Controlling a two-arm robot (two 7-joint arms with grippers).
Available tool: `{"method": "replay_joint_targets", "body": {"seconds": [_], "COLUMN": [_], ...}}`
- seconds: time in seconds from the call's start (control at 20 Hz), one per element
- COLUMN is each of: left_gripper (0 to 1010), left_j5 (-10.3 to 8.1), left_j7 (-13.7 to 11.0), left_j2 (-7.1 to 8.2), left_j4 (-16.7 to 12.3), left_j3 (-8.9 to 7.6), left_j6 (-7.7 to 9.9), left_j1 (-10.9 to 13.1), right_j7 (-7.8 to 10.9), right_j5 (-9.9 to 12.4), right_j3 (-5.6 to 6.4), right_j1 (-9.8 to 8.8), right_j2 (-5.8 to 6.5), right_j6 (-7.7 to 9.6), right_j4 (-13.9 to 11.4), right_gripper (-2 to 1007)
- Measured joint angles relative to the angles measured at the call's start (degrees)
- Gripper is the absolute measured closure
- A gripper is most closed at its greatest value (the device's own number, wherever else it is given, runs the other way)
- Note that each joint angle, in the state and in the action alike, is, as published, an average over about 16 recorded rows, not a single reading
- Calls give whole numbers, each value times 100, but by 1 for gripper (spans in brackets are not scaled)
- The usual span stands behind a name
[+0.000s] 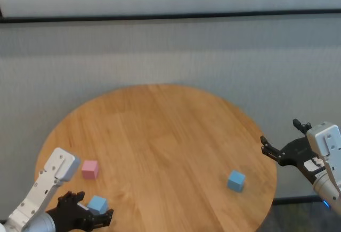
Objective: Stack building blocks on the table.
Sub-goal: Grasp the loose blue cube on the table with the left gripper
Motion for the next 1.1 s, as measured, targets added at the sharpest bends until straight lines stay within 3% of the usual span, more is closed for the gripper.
{"method": "replay_joint_targets", "body": {"seconds": [0.45,1.1], "left_gripper": [7,7], "left_j5": [112,276], "left_j7": [-2,-150], "left_j2": [-178,-386], "left_j4": [145,417], "left_j3": [-23,-36], "left_j6": [240,437], "left_j1": [-132,-350], "right_j7": [0,0], "right_j5": [0,0], "right_j3": [0,0], "right_j1": [0,0], "right_j2": [0,0], "right_j6": [0,0], "right_j4": [0,0], "right_gripper": [0,0]}}
